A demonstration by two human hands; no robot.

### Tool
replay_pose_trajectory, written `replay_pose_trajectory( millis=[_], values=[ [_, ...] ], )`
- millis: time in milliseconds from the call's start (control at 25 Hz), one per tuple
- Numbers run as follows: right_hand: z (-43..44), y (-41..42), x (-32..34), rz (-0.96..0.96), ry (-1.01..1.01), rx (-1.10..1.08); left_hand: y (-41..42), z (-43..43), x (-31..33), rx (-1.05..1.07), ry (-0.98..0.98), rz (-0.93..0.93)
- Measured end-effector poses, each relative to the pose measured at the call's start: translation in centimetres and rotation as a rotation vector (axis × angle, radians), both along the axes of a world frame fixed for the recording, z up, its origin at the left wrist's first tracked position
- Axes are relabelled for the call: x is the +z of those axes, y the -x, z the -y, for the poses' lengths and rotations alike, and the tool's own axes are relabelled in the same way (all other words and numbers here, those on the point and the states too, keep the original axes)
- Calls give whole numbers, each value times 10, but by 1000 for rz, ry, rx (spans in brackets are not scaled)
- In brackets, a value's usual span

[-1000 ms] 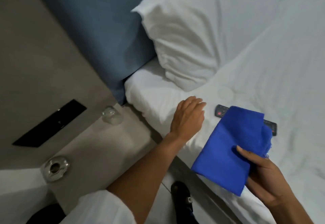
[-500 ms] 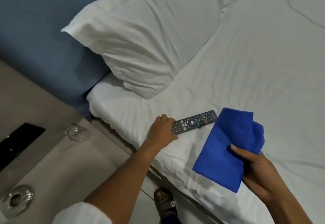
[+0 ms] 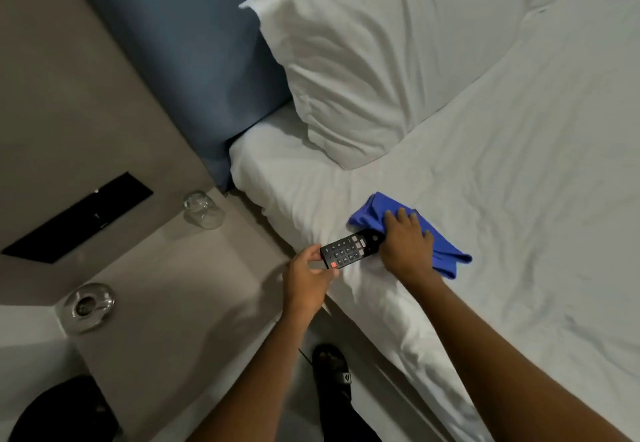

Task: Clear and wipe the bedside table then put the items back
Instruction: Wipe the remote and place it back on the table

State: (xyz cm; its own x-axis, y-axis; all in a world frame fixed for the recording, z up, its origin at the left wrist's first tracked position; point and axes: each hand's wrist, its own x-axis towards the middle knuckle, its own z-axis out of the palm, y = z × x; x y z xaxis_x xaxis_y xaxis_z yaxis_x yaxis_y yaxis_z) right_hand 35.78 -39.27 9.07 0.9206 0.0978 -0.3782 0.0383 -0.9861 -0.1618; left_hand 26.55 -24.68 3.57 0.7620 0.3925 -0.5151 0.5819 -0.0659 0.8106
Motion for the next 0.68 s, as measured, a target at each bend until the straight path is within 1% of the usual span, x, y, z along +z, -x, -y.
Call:
replay_pose_trajectory(
  millis=[80, 120, 240, 320, 360, 440, 520, 560, 640, 680],
  values=[
    [-11, 16, -11, -61, 43, 7, 3, -4, 1, -12, 25, 9],
    [-13, 24, -14, -62, 62, 11, 4, -6, 0, -26, 24, 13],
    [-24, 46, -14, -47, 110, 66, 7, -12, -7, -116, -62, 28],
    [-36, 58, -11, -54, 99, 98, 8, -12, -8, -183, -156, 44],
    [-41, 64, -9, -64, 81, 108, 9, -12, -7, -239, -236, 42],
    [-52, 76, -3, -98, 26, 118, 14, -14, -6, -412, -425, -35],
    [-62, 89, 3, -124, -79, 102, 23, -21, -4, -546, -546, -145],
    [-67, 97, 5, -118, -159, 92, 29, -27, -4, -580, -585, -180],
    [-81, 115, 12, -110, -404, 46, 44, -40, -3, -569, -600, -208],
    [-89, 120, 17, -140, -567, -39, 54, -47, -1, -525, -572, -215]
  ],
)
